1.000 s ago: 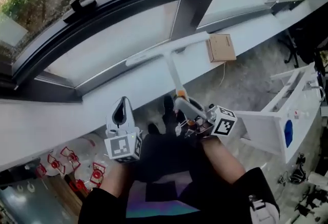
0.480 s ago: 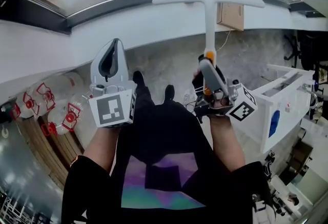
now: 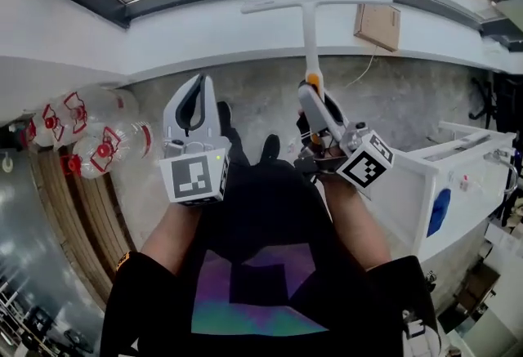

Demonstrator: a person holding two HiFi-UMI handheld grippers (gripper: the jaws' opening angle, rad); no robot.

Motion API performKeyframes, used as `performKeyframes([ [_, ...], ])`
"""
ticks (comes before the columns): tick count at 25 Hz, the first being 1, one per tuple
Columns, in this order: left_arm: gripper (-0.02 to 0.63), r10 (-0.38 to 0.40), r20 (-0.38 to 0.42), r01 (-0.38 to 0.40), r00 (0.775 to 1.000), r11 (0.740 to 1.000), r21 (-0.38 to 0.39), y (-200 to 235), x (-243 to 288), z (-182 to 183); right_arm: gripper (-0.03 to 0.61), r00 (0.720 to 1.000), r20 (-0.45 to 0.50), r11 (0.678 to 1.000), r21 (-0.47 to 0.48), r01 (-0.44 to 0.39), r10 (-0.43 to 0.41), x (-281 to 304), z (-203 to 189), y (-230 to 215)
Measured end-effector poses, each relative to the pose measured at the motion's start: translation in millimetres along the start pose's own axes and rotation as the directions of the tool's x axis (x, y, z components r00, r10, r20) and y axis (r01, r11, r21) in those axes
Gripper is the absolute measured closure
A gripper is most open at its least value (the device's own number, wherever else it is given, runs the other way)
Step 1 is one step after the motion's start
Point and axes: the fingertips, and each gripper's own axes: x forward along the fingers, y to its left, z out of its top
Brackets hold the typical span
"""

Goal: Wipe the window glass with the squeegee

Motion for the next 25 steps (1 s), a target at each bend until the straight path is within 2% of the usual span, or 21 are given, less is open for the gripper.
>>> performKeyframes([
  [4, 0.595, 0.071, -0.028, -0.071, 0.997, 0.997, 0.016, -16.1, -39.5, -12.6, 0.531, 0.999, -0.046, 0.999, 0.029, -0.026, 0.028, -23.9, -15.2, 3.1],
  [8, 0.595, 0.117, -0.014, -0.117, 0.993, 0.992, 0.036, -28.0, -81.0, -15.4, 0.531, 0.995, -0.062, 0.997, 0.022, -0.072, 0.073, -51.5, -27.9, 22.7],
  [13, 0.595, 0.123, -0.014, -0.123, 0.992, 0.992, 0.042, -26.9, -93.0, -7.7, 0.531, 0.992, -0.054, 0.993, 0.034, -0.110, 0.112, -54.5, -22.8, 42.4],
  [20, 0.595, 0.096, 0.038, -0.098, 0.995, 0.994, 0.049, -27.9, -149.1, -6.2, 0.531, 0.996, -0.026, 0.997, -0.006, -0.082, 0.082, -94.9, -52.2, 77.1],
  [25, 0.595, 0.098, 0.047, -0.099, 0.994, 0.995, 0.021, -10.2, -188.8, -21.6, 0.532, 0.998, -0.053, 0.997, -0.074, -0.017, 0.013, -116.9, -92.6, 97.5],
])
